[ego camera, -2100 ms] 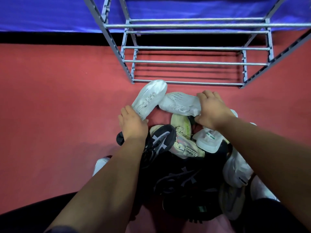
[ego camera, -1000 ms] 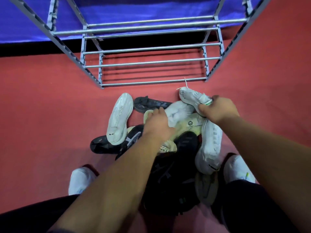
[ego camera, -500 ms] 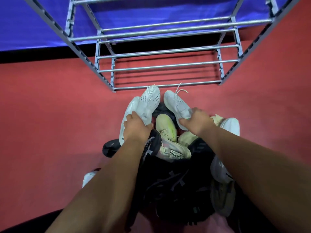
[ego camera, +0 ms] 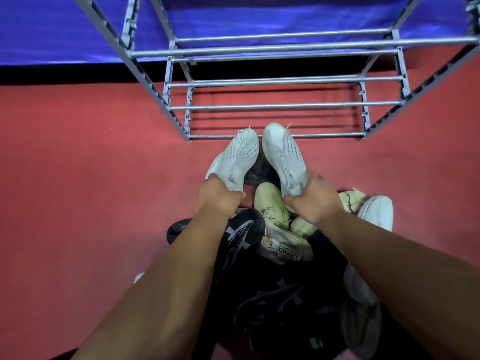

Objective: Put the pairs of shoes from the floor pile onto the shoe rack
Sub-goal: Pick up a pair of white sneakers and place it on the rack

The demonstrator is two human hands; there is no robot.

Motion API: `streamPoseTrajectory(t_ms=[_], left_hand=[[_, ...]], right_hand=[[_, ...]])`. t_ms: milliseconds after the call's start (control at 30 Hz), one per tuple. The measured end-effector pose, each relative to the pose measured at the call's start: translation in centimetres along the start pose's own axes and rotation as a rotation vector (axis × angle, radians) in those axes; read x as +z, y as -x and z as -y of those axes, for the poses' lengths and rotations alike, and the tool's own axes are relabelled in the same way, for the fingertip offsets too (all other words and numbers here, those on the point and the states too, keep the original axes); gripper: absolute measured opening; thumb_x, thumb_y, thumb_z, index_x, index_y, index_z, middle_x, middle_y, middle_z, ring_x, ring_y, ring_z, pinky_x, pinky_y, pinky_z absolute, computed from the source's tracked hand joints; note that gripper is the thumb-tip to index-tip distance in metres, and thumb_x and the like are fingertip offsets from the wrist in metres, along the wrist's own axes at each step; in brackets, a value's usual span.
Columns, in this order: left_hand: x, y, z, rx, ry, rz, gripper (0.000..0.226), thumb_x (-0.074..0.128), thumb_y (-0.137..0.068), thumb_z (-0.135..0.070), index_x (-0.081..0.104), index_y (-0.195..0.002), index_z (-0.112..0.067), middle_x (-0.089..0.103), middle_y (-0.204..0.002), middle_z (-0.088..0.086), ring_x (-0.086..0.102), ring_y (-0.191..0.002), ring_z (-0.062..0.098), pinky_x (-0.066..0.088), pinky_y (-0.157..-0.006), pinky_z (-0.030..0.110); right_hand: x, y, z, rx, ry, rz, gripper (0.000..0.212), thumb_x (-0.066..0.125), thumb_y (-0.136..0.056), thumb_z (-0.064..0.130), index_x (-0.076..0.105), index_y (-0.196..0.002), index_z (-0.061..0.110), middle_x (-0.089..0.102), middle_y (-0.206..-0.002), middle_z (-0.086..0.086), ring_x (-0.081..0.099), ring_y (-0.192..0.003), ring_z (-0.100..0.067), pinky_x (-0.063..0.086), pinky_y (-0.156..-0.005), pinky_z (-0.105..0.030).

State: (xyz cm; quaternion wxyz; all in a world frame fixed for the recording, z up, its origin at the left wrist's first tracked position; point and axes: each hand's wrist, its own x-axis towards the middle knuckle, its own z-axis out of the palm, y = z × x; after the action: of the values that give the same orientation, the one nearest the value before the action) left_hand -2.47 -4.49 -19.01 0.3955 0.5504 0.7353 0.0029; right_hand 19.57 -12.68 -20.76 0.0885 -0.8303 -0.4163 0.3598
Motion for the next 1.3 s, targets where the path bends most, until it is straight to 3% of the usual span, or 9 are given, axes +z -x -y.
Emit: streamPoseTrajectory(t_ms=[167, 367, 567, 667, 800, 900, 1067, 1167, 1300], left_hand=[[-1.1, -1.4, -0.6, -0.004, 0.167, -0.097, 0.057, 0.087, -0.082, -0.036, 0.056, -0.123, -0.012, 0.064, -0.115, 0.004, 0.058, -0.091, 0.022, 0.045, -0.074, 0.03], [-3.2, -5.9, -1.5, 0.035, 0.134, -0.172, 0.057, 0.087, -0.081, -0.041, 0.057, -0.117, -0.009, 0.066, -0.107, 0.007, 0.061, -0.087, 0.023, 0.042, -0.06, 0.028], [-4.0, -11.6, -2.3, 0.108, 0.172, -0.308, 0.053, 0.077, -0.083, -0.037, 0.053, -0.122, -0.01, 0.064, -0.118, 0.01, 0.064, -0.102, 0.031, 0.058, -0.084, 0.043], [-3.6, -13.9, -2.9, 0.147, 0.121, -0.389, 0.06, 0.077, -0.085, -0.036, 0.052, -0.129, -0.003, 0.059, -0.128, 0.016, 0.058, -0.118, 0.037, 0.052, -0.098, 0.05], [-3.1, -16.3, -3.7, 0.214, 0.064, -0.458, 0.064, 0.074, -0.09, -0.038, 0.05, -0.133, 0.002, 0.056, -0.133, 0.018, 0.054, -0.123, 0.037, 0.047, -0.105, 0.049], [-2.6, -17.2, -4.5, 0.233, -0.144, -0.458, 0.061, 0.061, -0.1, -0.044, 0.05, -0.134, 0.006, 0.053, -0.135, 0.022, 0.053, -0.123, 0.037, 0.043, -0.109, 0.046], [-1.8, -18.3, -4.6, 0.167, -0.269, -0.311, 0.089, 0.061, -0.1, -0.045, 0.019, -0.156, 0.01, 0.038, -0.149, 0.024, 0.046, -0.133, 0.037, 0.039, -0.112, 0.039], [-2.0, -18.6, -3.6, 0.196, -0.273, -0.226, 0.106, 0.076, -0.089, -0.027, 0.005, -0.161, 0.007, 0.027, -0.157, 0.022, 0.036, -0.142, 0.039, 0.033, -0.118, 0.041], [-2.0, -18.7, -2.8, 0.242, -0.3, -0.242, 0.105, 0.077, -0.091, -0.026, 0.006, -0.161, 0.008, 0.026, -0.158, 0.022, 0.039, -0.14, 0.04, 0.038, -0.115, 0.042]], right_hand=[[-0.5, -2.5, 3.8, -0.051, -0.123, -0.017, 0.064, 0.071, -0.064, 0.053, 0.057, -0.117, 0.021, 0.067, -0.095, 0.004, 0.068, -0.08, -0.02, 0.045, -0.057, -0.028], [-0.4, -6.4, 7.6, -0.144, -0.138, -0.045, 0.058, 0.078, -0.073, 0.039, 0.056, -0.123, 0.02, 0.065, -0.106, 0.002, 0.064, -0.091, -0.022, 0.046, -0.069, -0.031], [1.5, -10.9, 11.2, -0.182, -0.17, -0.063, 0.057, 0.073, -0.067, 0.049, 0.06, -0.116, 0.023, 0.067, -0.106, 0.003, 0.066, -0.09, -0.022, 0.051, -0.071, -0.033], [2.3, -13.1, 12.8, -0.183, -0.126, -0.086, 0.054, 0.072, -0.07, 0.049, 0.061, -0.113, 0.017, 0.067, -0.099, 0.001, 0.065, -0.084, -0.025, 0.047, -0.066, -0.031], [3.0, -15.5, 14.1, -0.165, -0.065, -0.087, 0.028, 0.071, -0.08, 0.046, 0.066, -0.087, 0.019, 0.065, -0.08, 0.004, 0.064, -0.075, -0.024, 0.043, -0.06, -0.028], [3.4, -17.0, 14.7, -0.167, 0.005, -0.099, 0.04, 0.062, -0.091, 0.051, 0.063, -0.072, 0.017, 0.059, -0.071, 0.003, 0.063, -0.078, -0.027, 0.044, -0.063, -0.03], [4.1, -18.5, 14.4, -0.26, 0.096, 0.007, 0.058, 0.058, -0.086, 0.073, 0.075, -0.101, 0.021, 0.072, -0.097, -0.002, 0.067, -0.096, -0.025, 0.054, -0.081, -0.032], [4.3, -18.6, 13.5, -0.353, 0.079, -0.001, 0.054, 0.062, -0.074, 0.069, 0.073, -0.107, 0.026, 0.071, -0.102, 0.004, 0.069, -0.095, -0.019, 0.058, -0.083, -0.032], [3.8, -17.8, 13.1, -0.378, 0.052, -0.025, 0.044, 0.074, -0.082, 0.053, 0.076, -0.116, 0.025, 0.069, -0.114, 0.0, 0.065, -0.101, -0.019, 0.044, -0.079, -0.022]])
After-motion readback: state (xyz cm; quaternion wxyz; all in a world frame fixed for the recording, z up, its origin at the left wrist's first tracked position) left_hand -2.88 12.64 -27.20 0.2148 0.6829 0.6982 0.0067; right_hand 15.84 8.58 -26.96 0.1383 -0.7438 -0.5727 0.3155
